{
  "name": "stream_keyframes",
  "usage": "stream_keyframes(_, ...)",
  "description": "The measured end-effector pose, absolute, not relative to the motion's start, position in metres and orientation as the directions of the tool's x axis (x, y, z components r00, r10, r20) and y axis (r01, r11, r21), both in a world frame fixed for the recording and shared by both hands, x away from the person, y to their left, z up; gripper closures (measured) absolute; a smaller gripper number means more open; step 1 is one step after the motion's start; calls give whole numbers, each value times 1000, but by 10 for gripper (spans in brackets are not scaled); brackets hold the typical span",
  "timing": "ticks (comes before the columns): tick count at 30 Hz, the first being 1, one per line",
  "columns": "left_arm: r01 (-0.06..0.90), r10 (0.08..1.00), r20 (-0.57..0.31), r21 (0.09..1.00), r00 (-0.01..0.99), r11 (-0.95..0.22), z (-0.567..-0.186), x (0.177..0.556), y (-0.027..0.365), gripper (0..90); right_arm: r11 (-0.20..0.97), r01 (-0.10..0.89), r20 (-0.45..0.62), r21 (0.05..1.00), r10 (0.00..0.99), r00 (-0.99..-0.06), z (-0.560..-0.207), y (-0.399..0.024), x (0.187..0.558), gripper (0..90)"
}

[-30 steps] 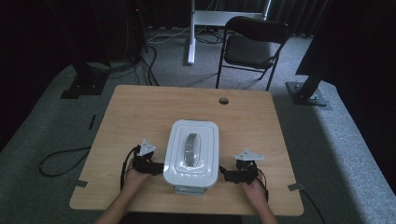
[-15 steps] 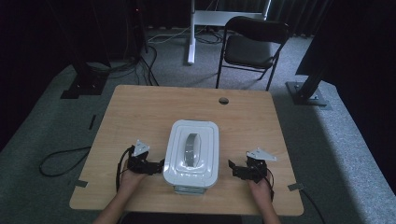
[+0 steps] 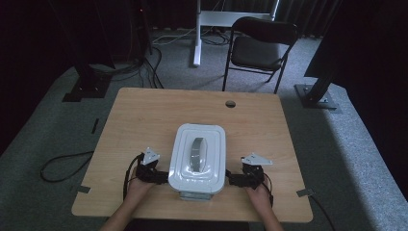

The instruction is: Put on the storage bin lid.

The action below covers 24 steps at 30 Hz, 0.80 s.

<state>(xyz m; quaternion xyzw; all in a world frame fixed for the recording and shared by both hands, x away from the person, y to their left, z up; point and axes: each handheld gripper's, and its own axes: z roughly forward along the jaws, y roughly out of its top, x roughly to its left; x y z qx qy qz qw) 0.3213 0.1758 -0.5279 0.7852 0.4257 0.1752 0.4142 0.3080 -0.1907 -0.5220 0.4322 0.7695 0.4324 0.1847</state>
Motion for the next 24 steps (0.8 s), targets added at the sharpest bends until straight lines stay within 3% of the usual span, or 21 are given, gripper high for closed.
stream_keyframes(24,510,792,-73,800,606,-317,-528,325,155,4,259,513,79,818,834,-547,-523,-204,312,112)
